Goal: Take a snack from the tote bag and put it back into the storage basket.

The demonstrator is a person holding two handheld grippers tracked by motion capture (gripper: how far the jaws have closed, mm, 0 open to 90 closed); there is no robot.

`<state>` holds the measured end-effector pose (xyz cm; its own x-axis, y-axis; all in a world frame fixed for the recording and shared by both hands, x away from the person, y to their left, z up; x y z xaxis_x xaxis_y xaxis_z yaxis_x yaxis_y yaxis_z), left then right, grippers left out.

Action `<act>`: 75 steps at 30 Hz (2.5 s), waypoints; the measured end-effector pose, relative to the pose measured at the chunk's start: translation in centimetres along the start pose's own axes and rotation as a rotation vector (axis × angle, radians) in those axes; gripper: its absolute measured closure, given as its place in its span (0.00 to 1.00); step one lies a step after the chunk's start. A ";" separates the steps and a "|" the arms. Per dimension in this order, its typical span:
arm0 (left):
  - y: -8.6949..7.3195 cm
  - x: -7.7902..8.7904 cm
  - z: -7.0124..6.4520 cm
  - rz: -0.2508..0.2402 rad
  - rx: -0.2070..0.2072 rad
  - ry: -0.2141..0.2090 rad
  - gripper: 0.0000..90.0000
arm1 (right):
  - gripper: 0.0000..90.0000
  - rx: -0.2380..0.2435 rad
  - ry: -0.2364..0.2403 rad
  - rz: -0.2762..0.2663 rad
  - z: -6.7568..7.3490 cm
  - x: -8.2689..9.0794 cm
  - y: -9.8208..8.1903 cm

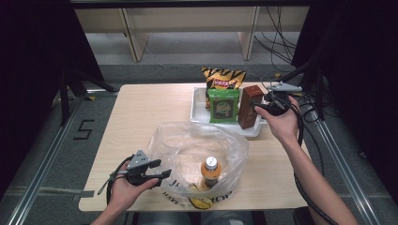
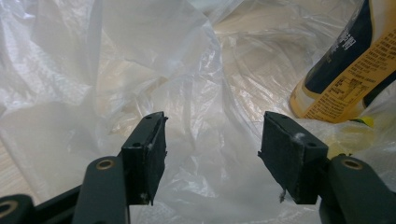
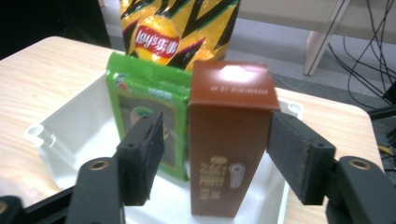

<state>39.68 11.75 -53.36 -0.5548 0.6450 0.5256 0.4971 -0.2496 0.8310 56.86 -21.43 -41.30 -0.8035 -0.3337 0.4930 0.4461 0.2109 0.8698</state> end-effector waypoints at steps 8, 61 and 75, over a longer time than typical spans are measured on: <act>0.0 0.0 -0.1 0.003 -0.003 -0.002 0.44 | 0.65 0.010 0.047 0.034 0.9 0.7 -1.9; -0.1 -0.1 -0.2 0.003 -0.004 -0.004 0.44 | 0.48 0.209 0.673 -0.047 16.3 9.4 -3.8; 0.0 -0.1 -0.2 0.002 -0.007 -0.004 0.44 | 0.42 0.226 0.751 -0.033 18.7 9.2 -5.2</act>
<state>39.56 11.53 -53.40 -0.5506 0.6476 0.5267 0.4940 -0.2558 0.8310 39.76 -8.39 -41.66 -0.2975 -0.8580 0.4188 0.2704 0.3450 0.8988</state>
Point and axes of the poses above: each handheld gripper's, and its own axes: x roughly backward along the jaws, y roughly out of its top, z roughly to its left, the point moved 10 cm from there along -x, roughly forward along the jaws, and after that the axes turned 3 degrees about x, right-handed, at the moved point
